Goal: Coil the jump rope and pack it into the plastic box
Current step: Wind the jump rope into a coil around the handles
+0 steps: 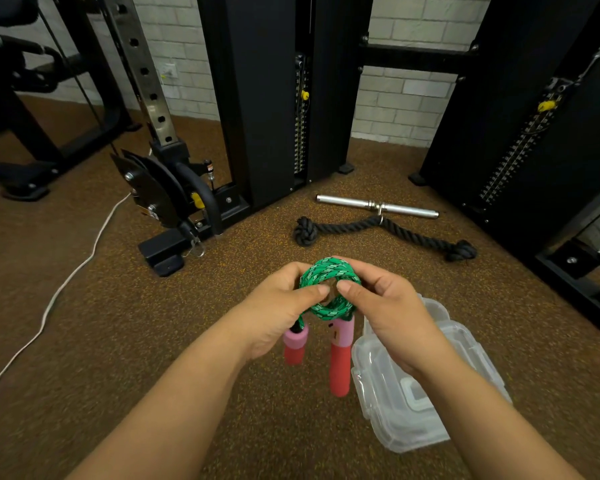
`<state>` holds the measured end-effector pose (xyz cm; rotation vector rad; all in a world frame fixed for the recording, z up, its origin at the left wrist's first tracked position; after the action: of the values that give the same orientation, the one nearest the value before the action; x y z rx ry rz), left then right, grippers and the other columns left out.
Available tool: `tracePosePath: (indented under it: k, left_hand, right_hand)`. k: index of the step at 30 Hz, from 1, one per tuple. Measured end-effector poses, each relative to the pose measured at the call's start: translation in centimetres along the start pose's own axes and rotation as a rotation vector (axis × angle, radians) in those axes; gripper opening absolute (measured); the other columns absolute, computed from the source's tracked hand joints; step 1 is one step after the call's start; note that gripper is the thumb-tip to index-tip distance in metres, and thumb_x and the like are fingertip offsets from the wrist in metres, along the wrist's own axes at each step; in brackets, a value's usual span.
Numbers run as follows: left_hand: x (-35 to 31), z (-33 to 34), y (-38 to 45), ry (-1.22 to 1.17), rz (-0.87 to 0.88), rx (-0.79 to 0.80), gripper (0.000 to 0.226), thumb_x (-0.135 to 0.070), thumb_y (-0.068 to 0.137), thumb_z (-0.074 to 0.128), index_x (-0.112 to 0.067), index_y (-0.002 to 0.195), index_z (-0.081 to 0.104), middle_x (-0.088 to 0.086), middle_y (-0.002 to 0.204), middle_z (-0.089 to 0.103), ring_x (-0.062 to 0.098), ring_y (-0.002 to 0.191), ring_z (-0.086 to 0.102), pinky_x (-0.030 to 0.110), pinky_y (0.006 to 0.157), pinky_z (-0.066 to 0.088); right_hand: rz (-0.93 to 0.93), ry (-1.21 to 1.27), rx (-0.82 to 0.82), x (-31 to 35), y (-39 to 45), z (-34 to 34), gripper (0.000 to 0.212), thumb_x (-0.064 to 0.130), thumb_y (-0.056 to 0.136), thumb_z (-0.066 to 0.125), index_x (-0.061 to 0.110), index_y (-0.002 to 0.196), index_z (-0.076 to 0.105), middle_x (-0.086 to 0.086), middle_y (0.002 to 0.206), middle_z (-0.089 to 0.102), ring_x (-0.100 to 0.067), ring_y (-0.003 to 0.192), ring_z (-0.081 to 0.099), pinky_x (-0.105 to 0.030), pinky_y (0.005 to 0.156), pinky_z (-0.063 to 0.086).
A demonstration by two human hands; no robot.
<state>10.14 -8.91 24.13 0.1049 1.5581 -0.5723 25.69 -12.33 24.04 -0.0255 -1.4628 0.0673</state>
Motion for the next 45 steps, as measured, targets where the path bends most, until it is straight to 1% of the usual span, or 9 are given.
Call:
tracePosePath:
  k: [7, 12, 16, 20, 23, 30, 37, 42, 45]
  left_hand:
    - [0.2, 0.7, 0.4, 0.21, 0.089, -0.131, 0.017, -0.016, 0.089, 0.059, -0.026, 0.103, 0.061, 0.003, 0.099, 0.069, 0.018, 0.092, 0.066, 0.044, 0.09, 0.053]
    - [0.4, 1.3, 0.3, 0.232, 0.049, -0.134, 0.019, -0.029, 0.073, 0.056, -0.025, 0.092, 0.058, 0.008, 0.083, 0.063, 0.02, 0.071, 0.059, 0.043, 0.068, 0.05]
    - [0.3, 1.6, 0.3, 0.092, 0.055, -0.118, 0.016, -0.017, 0.089, 0.054, -0.019, 0.104, 0.059, 0.011, 0.086, 0.061, 0.02, 0.073, 0.056, 0.036, 0.064, 0.045]
    - [0.5, 1.9, 0.2, -0.095, 0.025, -0.029, 0.02, -0.009, 0.094, 0.05, -0.006, 0.111, 0.061, 0.016, 0.1, 0.065, 0.024, 0.09, 0.062, 0.036, 0.079, 0.049]
    - [0.4, 2.2, 0.1, -0.179, 0.018, 0.078, 0.021, -0.008, 0.095, 0.049, -0.012, 0.11, 0.063, 0.012, 0.107, 0.07, 0.025, 0.105, 0.065, 0.037, 0.093, 0.05]
    - [-0.1, 3.0, -0.5, -0.24, -0.043, 0.298, 0.032, -0.002, 0.094, 0.047, -0.003, 0.125, 0.053, 0.015, 0.117, 0.065, 0.02, 0.106, 0.064, 0.027, 0.091, 0.052]
    - [-0.1, 3.7, -0.3, -0.225, -0.067, 0.296, 0.034, -0.002, 0.093, 0.05, -0.001, 0.128, 0.051, 0.024, 0.127, 0.059, 0.032, 0.12, 0.057, 0.041, 0.105, 0.043]
    - [-0.1, 4.5, -0.2, -0.192, -0.029, 0.207, 0.024, -0.003, 0.094, 0.049, -0.003, 0.117, 0.054, 0.027, 0.113, 0.057, 0.035, 0.102, 0.055, 0.052, 0.102, 0.04]
    - [0.0, 4.7, 0.1, -0.16, -0.035, 0.186, 0.029, -0.005, 0.094, 0.05, -0.006, 0.123, 0.053, 0.026, 0.117, 0.06, 0.037, 0.106, 0.059, 0.051, 0.102, 0.043]
  right_hand:
    - [-0.048, 0.087, -0.101, 0.1, -0.2, 0.8, 0.035, -0.007, 0.09, 0.049, 0.017, 0.11, 0.066, 0.007, 0.095, 0.073, 0.0, 0.086, 0.069, -0.013, 0.069, 0.052]
    - [-0.058, 0.135, -0.087, 0.4, -0.6, 0.9, 0.036, -0.005, 0.092, 0.047, 0.014, 0.117, 0.063, 0.004, 0.099, 0.073, -0.001, 0.087, 0.069, -0.011, 0.068, 0.051]
    - [-0.084, 0.174, -0.101, 0.2, -0.6, 1.1, 0.036, -0.006, 0.091, 0.048, 0.017, 0.114, 0.065, 0.003, 0.1, 0.075, -0.005, 0.094, 0.069, -0.014, 0.072, 0.052]
    - [-0.129, 0.073, -0.145, 0.2, -0.8, 1.1, 0.035, -0.002, 0.091, 0.052, 0.02, 0.114, 0.066, 0.001, 0.11, 0.072, -0.006, 0.101, 0.067, -0.017, 0.08, 0.052]
    - [-0.164, -0.009, -0.176, 0.1, -0.9, 1.0, 0.036, 0.0, 0.091, 0.053, 0.021, 0.117, 0.066, -0.001, 0.116, 0.069, -0.011, 0.108, 0.064, -0.024, 0.09, 0.051]
    - [-0.098, 0.062, -0.139, 0.3, -1.3, -0.1, 0.036, -0.001, 0.092, 0.05, 0.018, 0.118, 0.065, 0.006, 0.102, 0.075, -0.006, 0.097, 0.068, -0.015, 0.074, 0.052]
    - [-0.059, 0.147, -0.105, 0.6, -1.6, -0.7, 0.037, -0.001, 0.092, 0.049, 0.021, 0.116, 0.066, 0.005, 0.101, 0.076, -0.007, 0.096, 0.069, -0.018, 0.075, 0.054]
    - [-0.064, 0.175, -0.111, 0.4, -1.5, -0.8, 0.038, 0.0, 0.093, 0.048, 0.024, 0.118, 0.065, 0.003, 0.103, 0.075, -0.01, 0.097, 0.069, -0.022, 0.078, 0.056]
    - [-0.071, 0.189, -0.106, 0.4, -1.4, -0.8, 0.04, -0.001, 0.093, 0.046, 0.025, 0.117, 0.065, -0.001, 0.105, 0.075, -0.013, 0.1, 0.068, -0.024, 0.081, 0.056]
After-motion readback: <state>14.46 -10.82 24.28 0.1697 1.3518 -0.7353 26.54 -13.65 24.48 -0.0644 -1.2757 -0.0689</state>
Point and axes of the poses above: each hand's wrist, its own y-axis towards the middle knuckle, its own z-axis out of the palm, x = y × z, the point moved 1 cm from there along y, towards the middle knuckle
